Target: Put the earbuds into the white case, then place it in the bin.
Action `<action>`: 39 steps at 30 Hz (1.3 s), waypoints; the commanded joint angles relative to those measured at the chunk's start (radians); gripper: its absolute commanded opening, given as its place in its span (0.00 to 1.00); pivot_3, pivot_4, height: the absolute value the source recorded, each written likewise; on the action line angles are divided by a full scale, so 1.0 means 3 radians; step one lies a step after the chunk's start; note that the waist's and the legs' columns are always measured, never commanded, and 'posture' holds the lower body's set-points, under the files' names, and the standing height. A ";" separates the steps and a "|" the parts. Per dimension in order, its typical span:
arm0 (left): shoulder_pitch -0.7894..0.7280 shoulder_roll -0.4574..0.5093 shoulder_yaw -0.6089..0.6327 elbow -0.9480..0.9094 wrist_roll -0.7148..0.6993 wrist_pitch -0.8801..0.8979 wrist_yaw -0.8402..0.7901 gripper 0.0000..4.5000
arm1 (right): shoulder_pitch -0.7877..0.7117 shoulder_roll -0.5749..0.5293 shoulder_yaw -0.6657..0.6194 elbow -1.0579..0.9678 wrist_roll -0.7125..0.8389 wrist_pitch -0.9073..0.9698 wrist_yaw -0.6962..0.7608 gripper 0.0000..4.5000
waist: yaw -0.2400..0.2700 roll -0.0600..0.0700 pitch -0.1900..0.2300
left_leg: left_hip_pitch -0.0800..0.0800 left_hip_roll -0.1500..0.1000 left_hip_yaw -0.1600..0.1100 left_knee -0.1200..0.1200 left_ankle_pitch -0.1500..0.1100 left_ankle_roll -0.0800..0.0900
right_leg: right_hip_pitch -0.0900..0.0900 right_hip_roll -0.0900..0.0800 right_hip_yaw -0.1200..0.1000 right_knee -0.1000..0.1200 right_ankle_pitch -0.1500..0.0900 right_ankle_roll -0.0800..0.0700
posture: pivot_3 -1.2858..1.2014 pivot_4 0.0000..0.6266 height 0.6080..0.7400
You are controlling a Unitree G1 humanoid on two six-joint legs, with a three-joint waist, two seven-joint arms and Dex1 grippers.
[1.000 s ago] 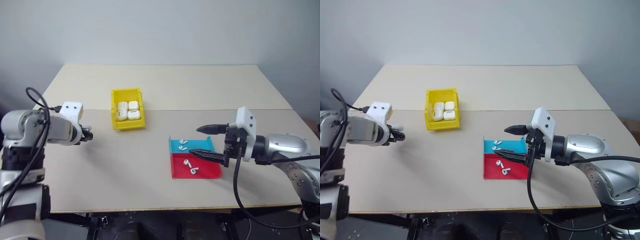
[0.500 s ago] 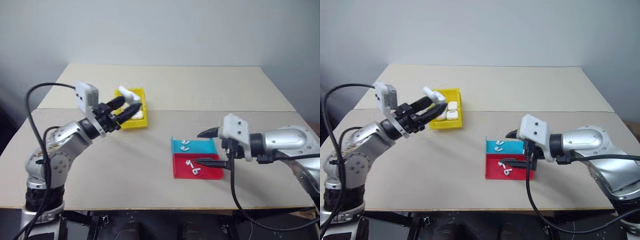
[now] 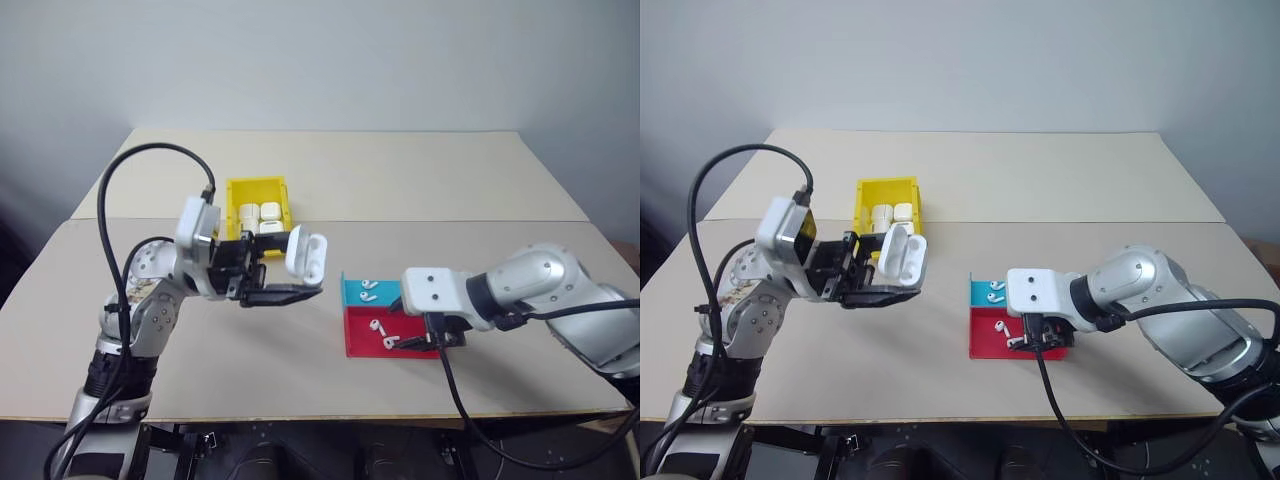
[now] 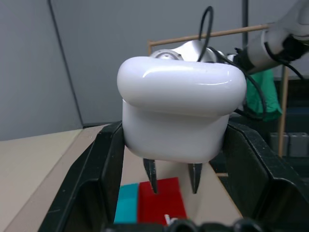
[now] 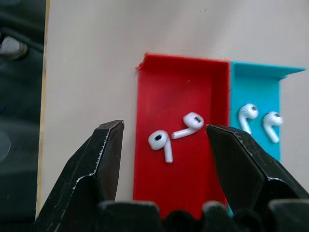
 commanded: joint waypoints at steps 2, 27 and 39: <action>0.0049 -0.0033 0.0042 -0.0174 -0.0039 0.0016 0.0059 0.62 | -0.0163 0.0090 0.0209 0.0057 -0.0291 0.0023 0.0126 0.58 | 0.0002 0.0000 0.0000 | 0.0000 0.0001 -0.0001 0.0002 0.0000 0.0001 | 0.0000 0.0001 0.0000 0.0001 0.0000 0.0000 | 0.52 0.24 1.00; 0.0532 0.0036 0.0126 -0.0750 -0.0061 0.0125 0.0491 0.62 | -0.0295 0.0649 0.0746 0.0768 -0.1206 -0.0204 0.0485 0.51 | 0.0003 0.0001 0.0000 | 0.0000 0.0003 0.0000 0.0004 -0.0001 0.0001 | 0.0000 0.0003 0.0000 0.0002 0.0000 0.0000 | 0.52 0.24 1.00; 0.0532 0.0061 0.0136 -0.0781 -0.0078 0.0160 0.0532 0.62 | -0.0153 0.0634 0.0616 0.0696 -0.1210 -0.0156 0.0519 0.14 | 0.0006 0.0001 -0.0001 | 0.0000 0.0004 0.0000 0.0004 -0.0001 0.0001 | 0.0001 0.0003 -0.0001 0.0001 0.0000 0.0000 | 0.52 0.24 1.00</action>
